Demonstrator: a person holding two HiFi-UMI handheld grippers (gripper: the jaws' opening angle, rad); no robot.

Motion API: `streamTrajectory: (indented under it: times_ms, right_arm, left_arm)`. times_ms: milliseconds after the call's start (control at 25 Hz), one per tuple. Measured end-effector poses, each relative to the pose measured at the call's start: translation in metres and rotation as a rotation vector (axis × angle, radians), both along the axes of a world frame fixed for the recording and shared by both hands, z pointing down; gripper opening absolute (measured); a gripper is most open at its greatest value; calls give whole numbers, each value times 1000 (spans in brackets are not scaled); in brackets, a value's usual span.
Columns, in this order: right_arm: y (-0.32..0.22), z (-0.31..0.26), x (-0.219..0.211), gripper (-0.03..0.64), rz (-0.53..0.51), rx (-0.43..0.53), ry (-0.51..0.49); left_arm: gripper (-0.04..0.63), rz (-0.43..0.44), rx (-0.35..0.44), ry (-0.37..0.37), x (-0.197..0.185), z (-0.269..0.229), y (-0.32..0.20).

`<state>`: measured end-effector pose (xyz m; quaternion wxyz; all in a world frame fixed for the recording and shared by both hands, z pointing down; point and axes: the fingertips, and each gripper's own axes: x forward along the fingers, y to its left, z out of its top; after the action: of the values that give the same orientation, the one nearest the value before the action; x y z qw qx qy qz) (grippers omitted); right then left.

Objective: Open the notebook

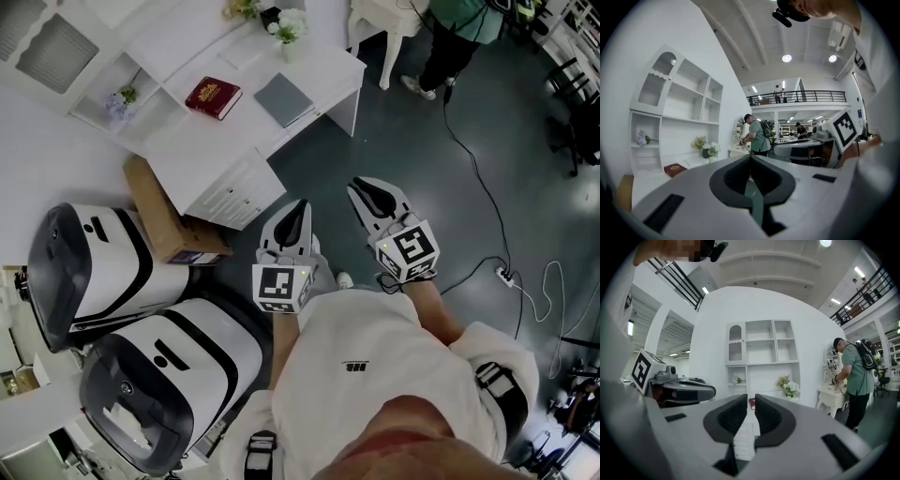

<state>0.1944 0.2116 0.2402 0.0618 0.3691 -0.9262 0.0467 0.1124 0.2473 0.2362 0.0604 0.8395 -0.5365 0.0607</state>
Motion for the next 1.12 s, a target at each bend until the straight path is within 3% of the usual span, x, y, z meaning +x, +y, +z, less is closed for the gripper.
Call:
streamTrajectory:
  times_ms: [1120]
  right_arm:
    - [-151, 19, -73, 35, 107, -25, 48]
  left_arm:
    - [0, 134, -45, 14, -70, 25, -164]
